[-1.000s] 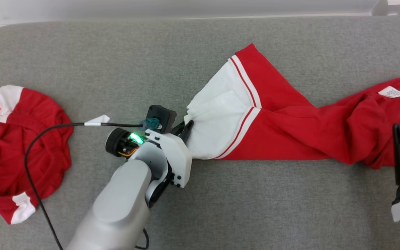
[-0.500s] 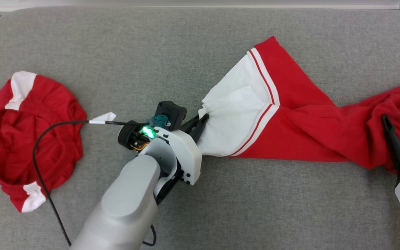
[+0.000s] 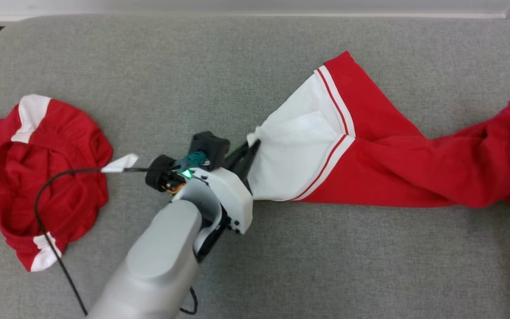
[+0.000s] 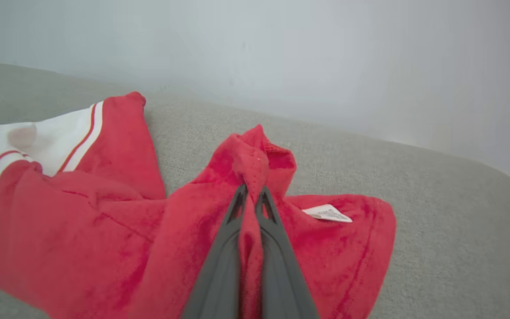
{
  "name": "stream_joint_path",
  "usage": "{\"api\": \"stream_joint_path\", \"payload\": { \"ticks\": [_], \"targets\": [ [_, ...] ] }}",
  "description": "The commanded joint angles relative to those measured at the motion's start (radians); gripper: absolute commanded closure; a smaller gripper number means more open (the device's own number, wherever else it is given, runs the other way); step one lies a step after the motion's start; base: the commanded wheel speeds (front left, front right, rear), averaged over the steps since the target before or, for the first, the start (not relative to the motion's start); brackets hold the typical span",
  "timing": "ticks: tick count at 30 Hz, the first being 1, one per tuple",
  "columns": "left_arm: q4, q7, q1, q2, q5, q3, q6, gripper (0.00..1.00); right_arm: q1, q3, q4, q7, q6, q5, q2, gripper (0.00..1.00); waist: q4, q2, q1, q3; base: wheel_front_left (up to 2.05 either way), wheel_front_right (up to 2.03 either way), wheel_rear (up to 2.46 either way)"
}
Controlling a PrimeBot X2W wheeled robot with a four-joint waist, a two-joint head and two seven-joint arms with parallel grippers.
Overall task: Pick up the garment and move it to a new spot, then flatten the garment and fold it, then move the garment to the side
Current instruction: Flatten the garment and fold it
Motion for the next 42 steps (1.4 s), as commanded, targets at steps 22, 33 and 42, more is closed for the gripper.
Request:
{"api": "stream_joint_path", "payload": {
  "ticks": [22, 33, 42],
  "targets": [
    [-0.956, -0.104, 0.002, 0.269, 0.114, 0.202, 0.207, 1.0, -0.064, -0.336, -0.379, -0.114, -0.002, -0.128, 0.09, 1.0, -0.036, -0.0001, -0.0001, -0.242, 0.0, 0.0, 0.0],
    [-1.011, 0.046, 0.009, 0.264, 0.015, 0.211, 0.201, 1.0, -0.094, -0.343, -0.292, -0.092, -0.002, -0.073, 0.119, 1.0, -0.058, -0.0001, -0.0001, -0.252, 0.0, 0.0, 0.0],
    [-0.484, -0.058, -0.182, 0.148, -0.116, 0.221, 0.116, 1.0, -0.319, -0.212, 0.024, -0.173, -0.002, 0.007, 0.121, 1.0, -0.063, -0.0001, -0.0001, -0.173, 0.0, 0.0, 0.0]
  ]
}}
